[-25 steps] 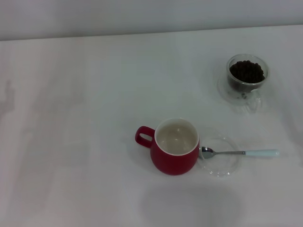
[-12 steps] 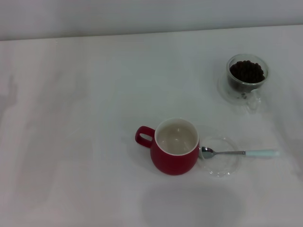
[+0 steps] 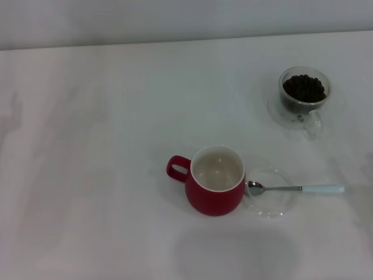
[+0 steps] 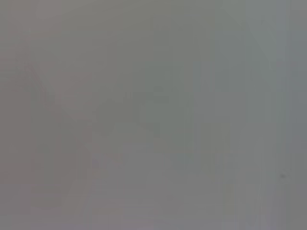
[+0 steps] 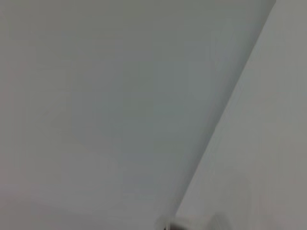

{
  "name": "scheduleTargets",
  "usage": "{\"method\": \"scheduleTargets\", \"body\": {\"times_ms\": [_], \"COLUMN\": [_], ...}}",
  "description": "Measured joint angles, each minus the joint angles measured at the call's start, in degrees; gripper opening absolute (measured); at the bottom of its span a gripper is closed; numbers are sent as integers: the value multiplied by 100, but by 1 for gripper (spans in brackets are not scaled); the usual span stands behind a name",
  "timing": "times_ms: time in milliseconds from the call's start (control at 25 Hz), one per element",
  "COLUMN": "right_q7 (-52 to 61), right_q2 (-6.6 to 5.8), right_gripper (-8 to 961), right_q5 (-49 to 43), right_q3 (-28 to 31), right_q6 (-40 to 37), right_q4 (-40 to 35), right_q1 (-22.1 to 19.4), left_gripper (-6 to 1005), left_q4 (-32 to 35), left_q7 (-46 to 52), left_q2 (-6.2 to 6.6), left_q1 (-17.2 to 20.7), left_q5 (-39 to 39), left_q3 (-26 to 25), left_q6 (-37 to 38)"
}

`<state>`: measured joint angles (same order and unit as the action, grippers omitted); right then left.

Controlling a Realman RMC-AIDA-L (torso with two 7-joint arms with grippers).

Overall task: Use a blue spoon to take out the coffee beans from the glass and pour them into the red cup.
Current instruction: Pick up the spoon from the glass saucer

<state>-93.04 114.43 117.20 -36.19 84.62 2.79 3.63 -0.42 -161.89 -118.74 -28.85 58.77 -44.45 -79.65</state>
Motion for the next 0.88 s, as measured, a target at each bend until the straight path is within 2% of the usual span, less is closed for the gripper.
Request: {"method": "scheduleTargets", "body": {"times_ms": [280, 600, 880], "right_q7": [9, -29, -98], "right_q2": [0, 0, 0], "right_gripper": [783, 783, 782], "right_q5": [-35, -123, -175], "right_q3": [-256, -375, -918], "right_q6": [339, 345, 371], "right_q4": [8, 139, 100], "right_q1": [-5, -113, -118], "left_gripper": [502, 504, 502], "left_q4": [10, 25, 24], "left_q7": [0, 0, 0], "left_q2": [0, 0, 0], "left_q1": [-95, -84, -115], "left_q5": [26, 37, 39], "left_q3": [-35, -38, -37], "left_q6": [24, -64, -34]}}
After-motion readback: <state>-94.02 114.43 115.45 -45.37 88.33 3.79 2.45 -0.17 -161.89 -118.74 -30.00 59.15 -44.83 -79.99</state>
